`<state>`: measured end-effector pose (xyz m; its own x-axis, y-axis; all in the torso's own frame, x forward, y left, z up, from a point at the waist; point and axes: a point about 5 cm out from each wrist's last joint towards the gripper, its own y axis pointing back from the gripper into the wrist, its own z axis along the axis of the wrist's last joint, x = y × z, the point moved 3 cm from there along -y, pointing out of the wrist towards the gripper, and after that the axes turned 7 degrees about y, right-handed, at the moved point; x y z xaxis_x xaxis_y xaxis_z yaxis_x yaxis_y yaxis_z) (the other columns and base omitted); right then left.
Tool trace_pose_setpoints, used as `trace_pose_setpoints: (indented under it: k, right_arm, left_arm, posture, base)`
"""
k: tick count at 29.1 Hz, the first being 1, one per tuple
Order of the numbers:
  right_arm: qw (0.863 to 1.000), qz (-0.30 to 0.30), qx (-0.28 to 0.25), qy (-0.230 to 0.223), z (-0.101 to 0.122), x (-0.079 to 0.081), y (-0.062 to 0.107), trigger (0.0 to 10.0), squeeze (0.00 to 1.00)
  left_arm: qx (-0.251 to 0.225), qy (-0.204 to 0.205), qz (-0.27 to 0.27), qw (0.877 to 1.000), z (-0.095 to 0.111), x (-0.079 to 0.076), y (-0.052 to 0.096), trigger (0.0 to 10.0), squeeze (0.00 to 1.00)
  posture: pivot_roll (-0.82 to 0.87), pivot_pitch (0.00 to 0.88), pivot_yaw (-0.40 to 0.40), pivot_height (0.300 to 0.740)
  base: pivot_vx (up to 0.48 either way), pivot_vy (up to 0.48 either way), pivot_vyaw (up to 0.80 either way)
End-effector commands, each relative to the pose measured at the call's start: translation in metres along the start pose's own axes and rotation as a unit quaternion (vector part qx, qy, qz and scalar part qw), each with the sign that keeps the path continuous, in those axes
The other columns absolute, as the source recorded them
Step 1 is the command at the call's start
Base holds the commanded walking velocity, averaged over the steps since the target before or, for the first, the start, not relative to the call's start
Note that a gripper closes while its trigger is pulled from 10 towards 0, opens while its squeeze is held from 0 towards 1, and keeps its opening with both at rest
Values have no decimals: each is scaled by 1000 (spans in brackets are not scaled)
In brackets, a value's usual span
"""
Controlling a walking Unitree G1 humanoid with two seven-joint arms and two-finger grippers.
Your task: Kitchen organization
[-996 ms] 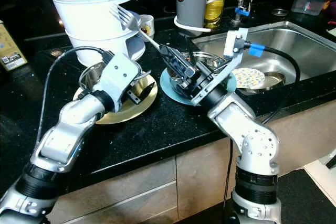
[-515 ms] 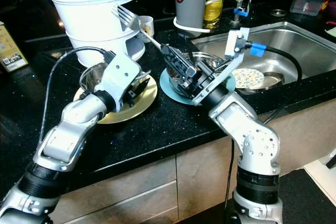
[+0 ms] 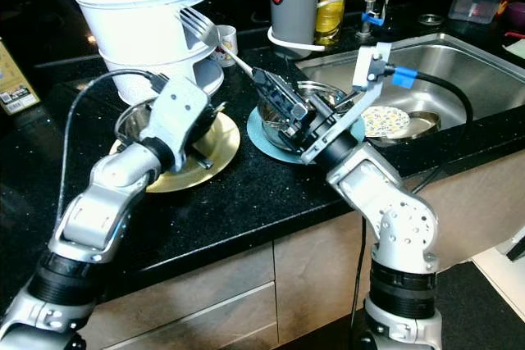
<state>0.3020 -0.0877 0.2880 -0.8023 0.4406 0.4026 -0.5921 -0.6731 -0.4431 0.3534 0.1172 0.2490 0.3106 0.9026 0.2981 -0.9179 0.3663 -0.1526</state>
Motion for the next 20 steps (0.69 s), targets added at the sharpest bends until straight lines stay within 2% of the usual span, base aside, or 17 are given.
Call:
trace_pose_setpoints:
  k: [1,7,12,13,16,20]
  right_arm:
    - [1000,1,1,-2,-2,0,-1,10000,0]
    - [1000,0,1,-3,-3,0,-1,10000,0]
    - [1000,0,1,-2,-3,0,0,10000,0]
    - [1000,0,1,-2,-3,0,0,10000,0]
    - [1000,-1,0,-3,-3,0,-1,10000,0]
    - [1000,-1,-2,-4,-3,0,-2,10000,0]
  left_arm:
    - [-8,18,16,1000,2,4,0,0,0]
    - [-46,31,35,998,18,9,1,0,0]
    - [-107,51,70,990,41,22,5,0,0]
    - [-107,51,70,990,41,22,5,0,0]
    - [-164,41,105,980,65,36,12,0,0]
    - [-197,34,125,972,80,45,18,0,0]
  posture:
    - [-4,0,17,740]
    - [1,0,17,740]
    - [1,0,17,740]
    - [1,0,17,740]
    - [4,0,12,740]
    - [4,0,13,740]
  base:
    - [0,0,0]
    - [0,0,0]
    - [0,0,0]
    - [0,0,0]
    - [0,0,0]
    - [0,0,0]
